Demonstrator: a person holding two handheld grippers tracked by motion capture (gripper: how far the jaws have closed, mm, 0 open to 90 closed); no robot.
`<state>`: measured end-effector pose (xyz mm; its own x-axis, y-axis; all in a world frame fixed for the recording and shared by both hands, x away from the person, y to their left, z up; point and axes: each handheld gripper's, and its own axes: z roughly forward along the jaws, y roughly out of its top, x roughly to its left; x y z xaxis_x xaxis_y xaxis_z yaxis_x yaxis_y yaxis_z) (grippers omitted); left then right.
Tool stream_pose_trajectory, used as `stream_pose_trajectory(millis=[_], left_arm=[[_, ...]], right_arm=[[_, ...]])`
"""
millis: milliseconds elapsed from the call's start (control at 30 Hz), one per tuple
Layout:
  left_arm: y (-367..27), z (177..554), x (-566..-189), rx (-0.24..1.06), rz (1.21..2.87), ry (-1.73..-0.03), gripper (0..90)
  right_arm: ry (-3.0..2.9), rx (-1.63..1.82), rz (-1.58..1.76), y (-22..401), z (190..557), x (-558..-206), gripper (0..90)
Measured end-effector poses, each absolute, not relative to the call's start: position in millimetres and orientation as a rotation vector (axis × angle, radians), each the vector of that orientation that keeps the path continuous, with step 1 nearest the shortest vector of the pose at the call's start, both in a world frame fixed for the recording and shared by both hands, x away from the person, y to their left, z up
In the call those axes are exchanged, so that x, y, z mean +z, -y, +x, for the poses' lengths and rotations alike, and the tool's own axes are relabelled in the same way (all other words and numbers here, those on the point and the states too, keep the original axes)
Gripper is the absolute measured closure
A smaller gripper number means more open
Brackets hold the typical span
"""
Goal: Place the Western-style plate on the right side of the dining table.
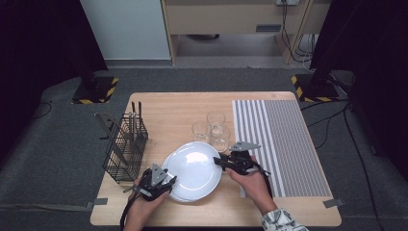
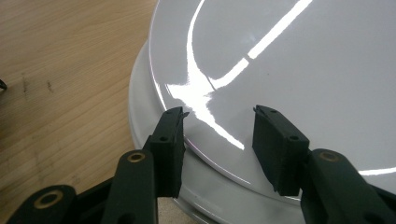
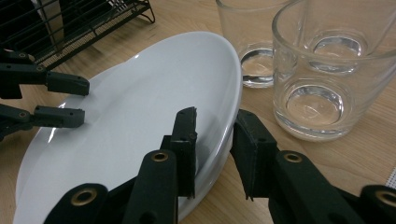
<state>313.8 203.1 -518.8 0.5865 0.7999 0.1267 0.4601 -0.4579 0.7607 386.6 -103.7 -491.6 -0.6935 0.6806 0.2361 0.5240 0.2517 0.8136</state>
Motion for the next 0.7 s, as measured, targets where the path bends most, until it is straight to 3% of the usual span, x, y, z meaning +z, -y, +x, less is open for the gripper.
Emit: stream_pose_trajectory(millis=[700], left_arm=[[-197.7, 314.6, -518.1, 0.63, 2.139, -0.977, 51.4]], right_arm=[[-2.337, 1.397, 1.126, 103.3, 386.1, -480.5, 72.5]])
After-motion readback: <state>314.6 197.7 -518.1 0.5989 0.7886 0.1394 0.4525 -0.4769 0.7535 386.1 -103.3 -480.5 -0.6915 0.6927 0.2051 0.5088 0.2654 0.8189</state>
